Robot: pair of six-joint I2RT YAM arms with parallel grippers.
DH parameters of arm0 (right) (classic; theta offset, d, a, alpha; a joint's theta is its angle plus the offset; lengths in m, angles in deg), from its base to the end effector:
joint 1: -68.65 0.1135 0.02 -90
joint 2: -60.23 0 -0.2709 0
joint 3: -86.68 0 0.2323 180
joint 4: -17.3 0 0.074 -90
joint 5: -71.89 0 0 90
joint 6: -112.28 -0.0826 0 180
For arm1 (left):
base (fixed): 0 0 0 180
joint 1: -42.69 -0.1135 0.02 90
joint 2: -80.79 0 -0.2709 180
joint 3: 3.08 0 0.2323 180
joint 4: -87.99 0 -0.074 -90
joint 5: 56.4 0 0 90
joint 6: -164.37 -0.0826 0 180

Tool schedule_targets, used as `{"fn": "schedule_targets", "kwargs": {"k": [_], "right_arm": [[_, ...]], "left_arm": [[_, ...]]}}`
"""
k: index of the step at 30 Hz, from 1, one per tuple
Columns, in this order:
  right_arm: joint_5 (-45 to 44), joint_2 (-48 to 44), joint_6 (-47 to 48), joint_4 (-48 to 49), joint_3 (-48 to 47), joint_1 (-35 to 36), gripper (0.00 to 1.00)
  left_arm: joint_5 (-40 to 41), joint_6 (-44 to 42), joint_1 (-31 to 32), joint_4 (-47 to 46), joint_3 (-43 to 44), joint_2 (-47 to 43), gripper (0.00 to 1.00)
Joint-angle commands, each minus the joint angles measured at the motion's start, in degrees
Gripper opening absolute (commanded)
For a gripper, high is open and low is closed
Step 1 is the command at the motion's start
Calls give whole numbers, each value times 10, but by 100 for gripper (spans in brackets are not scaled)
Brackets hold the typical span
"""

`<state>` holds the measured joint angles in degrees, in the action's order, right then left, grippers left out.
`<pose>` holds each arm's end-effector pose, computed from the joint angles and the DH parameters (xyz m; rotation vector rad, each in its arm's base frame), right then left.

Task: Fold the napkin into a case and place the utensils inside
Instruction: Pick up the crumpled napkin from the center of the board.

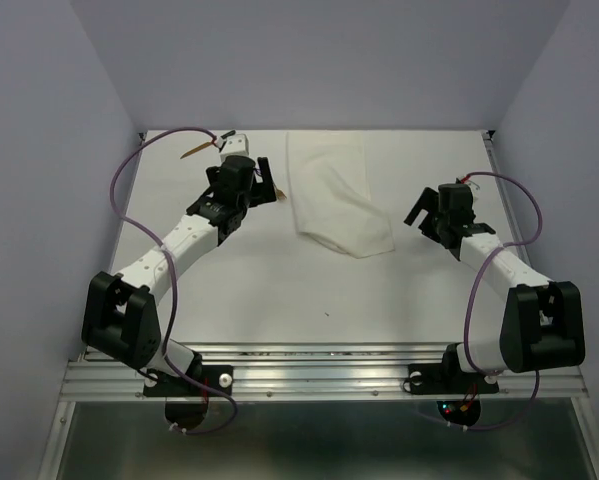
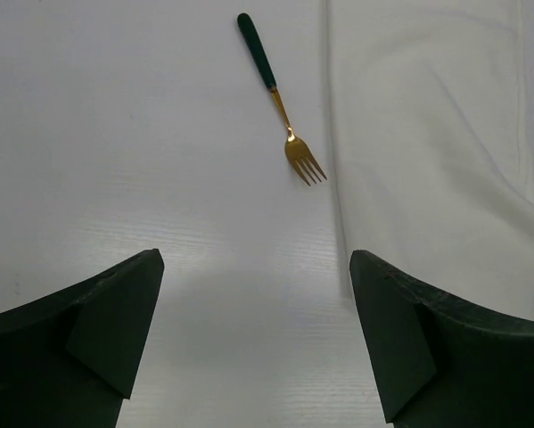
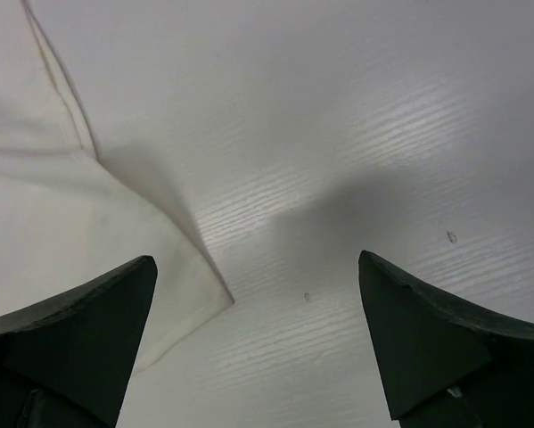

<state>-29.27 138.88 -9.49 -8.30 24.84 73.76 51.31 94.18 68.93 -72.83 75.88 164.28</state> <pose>0.3037 0.0111 0.2074 0.6251 2.2095 0.1074 0.3346 -0.1369 0.3029 -0.0892 1.9683 -0.2196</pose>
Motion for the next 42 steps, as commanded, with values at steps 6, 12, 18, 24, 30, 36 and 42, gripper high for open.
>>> {"fn": "schedule_targets", "kwargs": {"k": [6, 12, 18, 24, 30, 36, 42], "right_arm": [[-32, -14, -24, 26, -6, 3, 100], [20, -13, -17, 46, 9, 3, 100], [107, 18, 9, 71, 28, 3, 92], [130, 91, 21, 62, 11, 59, 84], [129, 141, 10, 98, 18, 78, 70], [124, 168, 7, 99, 10, 90, 33], [120, 140, 1, 94, -6, 101, 1]], "left_arm": [[28, 33, 2, -1, 14, -16, 99], [7, 22, 3, 39, 47, 18, 95], [-11, 28, 3, 53, 56, 43, 86], [-27, 36, 3, 71, 78, 75, 86], [-38, 37, 3, 85, 88, 90, 86], [-38, 37, 3, 91, 87, 86, 86], [-38, 35, 3, 101, 95, 79, 86]]}}
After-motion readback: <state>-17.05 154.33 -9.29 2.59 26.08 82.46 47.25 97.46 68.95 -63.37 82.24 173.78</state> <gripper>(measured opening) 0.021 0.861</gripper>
